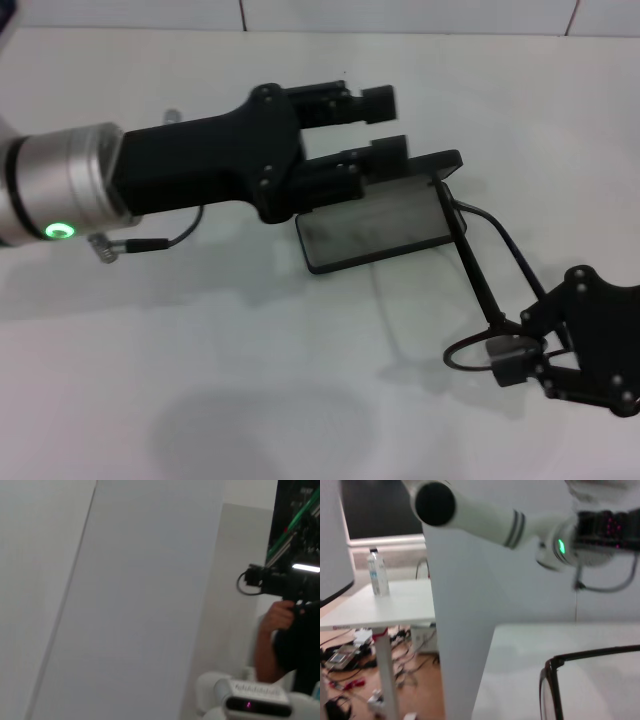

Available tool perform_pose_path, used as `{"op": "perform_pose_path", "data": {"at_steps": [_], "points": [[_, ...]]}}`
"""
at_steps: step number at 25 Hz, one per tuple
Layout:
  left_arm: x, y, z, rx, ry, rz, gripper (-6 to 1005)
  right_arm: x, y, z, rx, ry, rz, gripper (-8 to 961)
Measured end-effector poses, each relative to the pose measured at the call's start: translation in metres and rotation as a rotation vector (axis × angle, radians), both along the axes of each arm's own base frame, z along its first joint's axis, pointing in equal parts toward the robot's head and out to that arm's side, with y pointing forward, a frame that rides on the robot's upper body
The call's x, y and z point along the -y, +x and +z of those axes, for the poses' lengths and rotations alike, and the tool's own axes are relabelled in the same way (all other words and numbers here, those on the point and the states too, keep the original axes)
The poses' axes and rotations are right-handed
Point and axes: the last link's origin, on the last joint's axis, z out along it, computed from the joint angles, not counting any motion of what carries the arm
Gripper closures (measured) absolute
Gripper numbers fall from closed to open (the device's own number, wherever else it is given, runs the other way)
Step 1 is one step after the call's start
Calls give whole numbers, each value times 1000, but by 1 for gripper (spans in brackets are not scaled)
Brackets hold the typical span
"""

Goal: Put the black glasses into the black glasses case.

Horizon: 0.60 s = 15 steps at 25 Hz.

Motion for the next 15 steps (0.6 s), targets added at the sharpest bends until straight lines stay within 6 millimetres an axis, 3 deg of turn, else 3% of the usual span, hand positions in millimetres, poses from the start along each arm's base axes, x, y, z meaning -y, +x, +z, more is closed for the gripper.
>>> {"op": "perform_pose_path", "data": {"at_steps": [9,15], "points": [[-13,26,-31,-120,-300,59,471,0,12,-14,-178,157,117,836],[-12,25,-44,-182,-362,96,471,-1,11,-14,-226,211,145,836]]}}
